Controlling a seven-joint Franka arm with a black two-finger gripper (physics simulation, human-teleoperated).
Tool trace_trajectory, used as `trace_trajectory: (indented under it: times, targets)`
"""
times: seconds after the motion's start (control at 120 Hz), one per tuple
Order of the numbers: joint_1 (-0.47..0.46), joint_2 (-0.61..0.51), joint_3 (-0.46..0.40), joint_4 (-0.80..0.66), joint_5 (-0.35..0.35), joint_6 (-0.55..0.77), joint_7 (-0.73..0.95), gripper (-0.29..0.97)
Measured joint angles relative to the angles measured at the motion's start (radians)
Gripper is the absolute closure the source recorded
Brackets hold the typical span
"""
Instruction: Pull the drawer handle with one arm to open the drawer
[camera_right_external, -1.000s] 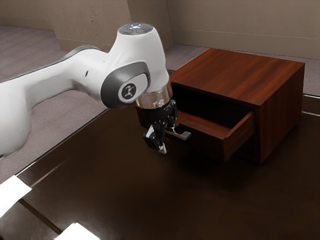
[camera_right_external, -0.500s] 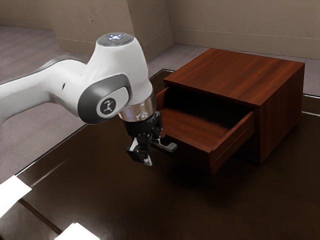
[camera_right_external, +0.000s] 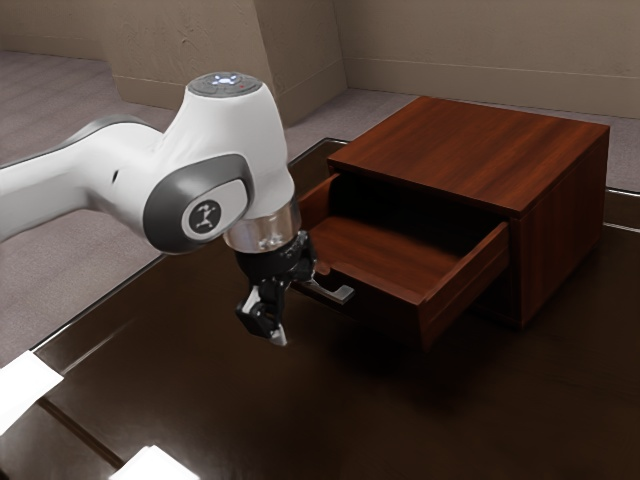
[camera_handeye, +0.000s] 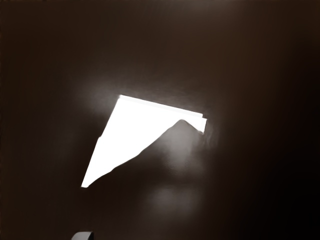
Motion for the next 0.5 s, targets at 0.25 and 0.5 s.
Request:
trace_trajectory:
  times: [0.25, 0.5]
  targets:
    - [0.003, 0.001, -0.002, 0.005, 0.0, -0.004, 0.01, 0.28]
    - [0.002, 0.001, 0.0, 0.009, 0.004, 0.004, 0.021, 0.16]
